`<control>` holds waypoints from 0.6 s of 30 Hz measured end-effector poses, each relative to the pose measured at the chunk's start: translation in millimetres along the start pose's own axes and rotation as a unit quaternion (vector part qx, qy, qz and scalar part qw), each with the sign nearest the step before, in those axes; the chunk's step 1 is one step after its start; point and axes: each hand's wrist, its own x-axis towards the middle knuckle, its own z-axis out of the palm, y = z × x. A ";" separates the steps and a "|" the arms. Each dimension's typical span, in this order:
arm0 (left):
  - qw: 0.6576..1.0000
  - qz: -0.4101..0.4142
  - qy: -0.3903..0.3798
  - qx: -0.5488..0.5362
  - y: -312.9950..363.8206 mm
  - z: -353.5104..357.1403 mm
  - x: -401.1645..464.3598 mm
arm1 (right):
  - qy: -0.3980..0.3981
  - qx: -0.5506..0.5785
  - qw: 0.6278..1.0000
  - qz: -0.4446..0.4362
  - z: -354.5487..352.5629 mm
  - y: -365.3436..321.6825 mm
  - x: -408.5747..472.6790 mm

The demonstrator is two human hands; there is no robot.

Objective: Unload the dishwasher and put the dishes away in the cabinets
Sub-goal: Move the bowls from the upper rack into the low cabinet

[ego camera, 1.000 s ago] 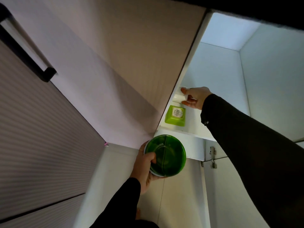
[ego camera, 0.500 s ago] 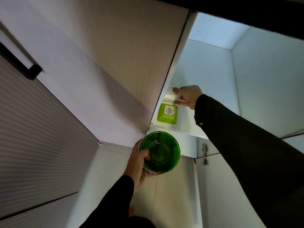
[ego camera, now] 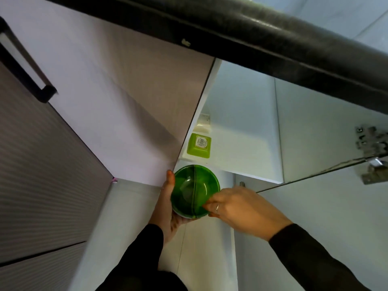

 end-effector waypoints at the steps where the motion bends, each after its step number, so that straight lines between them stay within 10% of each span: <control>1: 1.000 -0.007 0.002 -0.006 0.3 1.4 0.6 | 0.006 -0.005 1.000 0.000 1.4 -0.4 -1.8; 9: 0.998 -0.013 0.005 -0.060 -1.6 6.0 3.2 | 0.166 0.295 0.933 0.122 -26.3 -5.1 -19.6; 13: 0.996 0.005 0.045 -0.081 4.5 14.8 2.6 | 0.303 0.629 0.630 0.340 -33.9 16.9 -24.5; 18: 0.997 0.034 0.043 -0.051 8.5 17.2 0.5 | 0.380 0.804 0.206 0.408 -7.1 72.8 -11.1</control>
